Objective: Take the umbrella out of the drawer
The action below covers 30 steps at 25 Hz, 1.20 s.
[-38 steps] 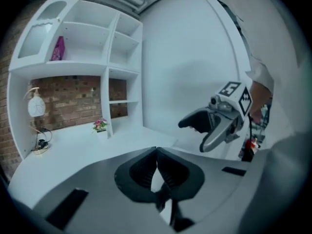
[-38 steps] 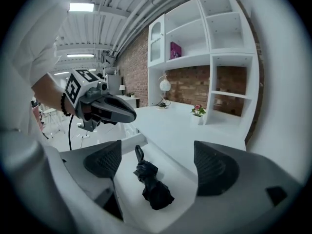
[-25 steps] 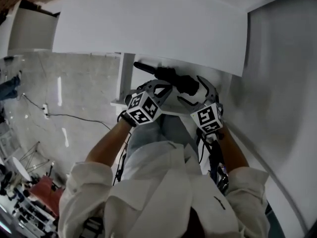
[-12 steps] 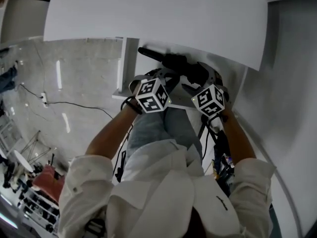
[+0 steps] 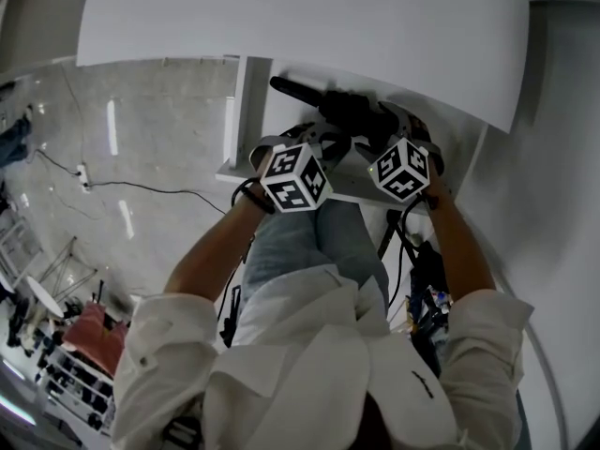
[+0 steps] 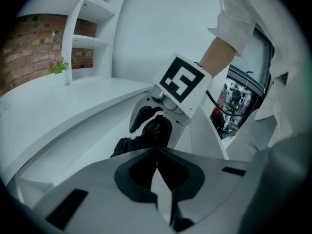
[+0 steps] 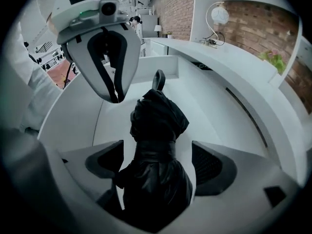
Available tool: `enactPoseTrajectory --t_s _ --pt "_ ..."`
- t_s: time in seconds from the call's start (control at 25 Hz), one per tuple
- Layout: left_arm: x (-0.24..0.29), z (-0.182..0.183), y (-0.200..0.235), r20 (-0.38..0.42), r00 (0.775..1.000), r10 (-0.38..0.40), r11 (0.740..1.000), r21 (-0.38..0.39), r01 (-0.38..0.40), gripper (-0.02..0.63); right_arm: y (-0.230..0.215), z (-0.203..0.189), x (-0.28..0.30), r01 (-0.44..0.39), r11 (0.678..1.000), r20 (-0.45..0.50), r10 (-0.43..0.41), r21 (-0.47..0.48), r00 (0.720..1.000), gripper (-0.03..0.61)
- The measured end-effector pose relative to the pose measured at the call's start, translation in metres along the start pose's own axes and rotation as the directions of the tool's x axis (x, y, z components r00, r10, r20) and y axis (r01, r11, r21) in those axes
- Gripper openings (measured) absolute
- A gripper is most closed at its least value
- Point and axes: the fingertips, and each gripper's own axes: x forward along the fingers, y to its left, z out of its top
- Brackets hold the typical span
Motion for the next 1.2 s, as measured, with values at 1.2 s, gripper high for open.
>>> enactPoseTrajectory --t_s 1.2 --pt "-0.001 0.005 -0.014 0.049 0.998 -0.026 1.000 0.012 0.025 0.026 0.004 -0.003 0.031 -0.069 0.998 -0.111 0.068 -0.001 0.992 0.296"
